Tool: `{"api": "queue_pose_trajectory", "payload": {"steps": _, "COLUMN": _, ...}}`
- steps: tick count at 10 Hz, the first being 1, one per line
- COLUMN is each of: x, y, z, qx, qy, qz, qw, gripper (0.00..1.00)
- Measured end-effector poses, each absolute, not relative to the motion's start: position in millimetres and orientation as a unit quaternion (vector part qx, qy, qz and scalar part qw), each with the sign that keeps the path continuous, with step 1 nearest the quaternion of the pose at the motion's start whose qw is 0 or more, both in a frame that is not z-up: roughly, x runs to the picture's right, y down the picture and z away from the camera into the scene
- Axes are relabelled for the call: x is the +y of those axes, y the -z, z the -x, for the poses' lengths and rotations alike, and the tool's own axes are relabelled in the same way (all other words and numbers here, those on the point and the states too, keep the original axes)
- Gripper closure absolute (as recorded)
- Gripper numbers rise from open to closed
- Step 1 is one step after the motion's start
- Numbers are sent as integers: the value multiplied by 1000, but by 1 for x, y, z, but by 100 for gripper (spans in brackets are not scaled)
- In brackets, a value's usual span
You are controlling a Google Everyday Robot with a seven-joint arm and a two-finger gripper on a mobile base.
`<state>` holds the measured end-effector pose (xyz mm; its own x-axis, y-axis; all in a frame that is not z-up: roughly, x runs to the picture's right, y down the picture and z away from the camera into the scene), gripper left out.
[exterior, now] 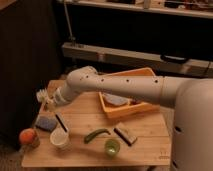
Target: Place brush in paper cup
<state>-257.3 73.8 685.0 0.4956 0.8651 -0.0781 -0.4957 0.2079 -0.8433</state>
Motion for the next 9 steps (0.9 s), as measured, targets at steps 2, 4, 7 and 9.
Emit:
{"api": "queue_pose_trajectory", "payload": {"steps": 2, "x": 73, "y": -688, "z": 261, "qx": -239, "qy": -466, "qz": 446, "qw": 726, "gripper": 100}}
{"api": "queue_pose_trajectory", "payload": {"steps": 4, "x": 78, "y": -682, "z": 263, "qx": -257, "qy": -472, "qz": 445, "qw": 716, "gripper": 100}}
{"api": "queue_pose_trajectory", "payload": {"steps": 7, "x": 89, "y": -679, "z": 261, "qx": -268, "qy": -485, "qz": 434, "qw": 710, "gripper": 100}}
{"api": "queue_pose_trajectory", "payload": {"steps": 9, "x": 96, "y": -681, "z": 260, "qx": -280, "qy": -492, "qz": 420, "qw": 710, "gripper": 100}}
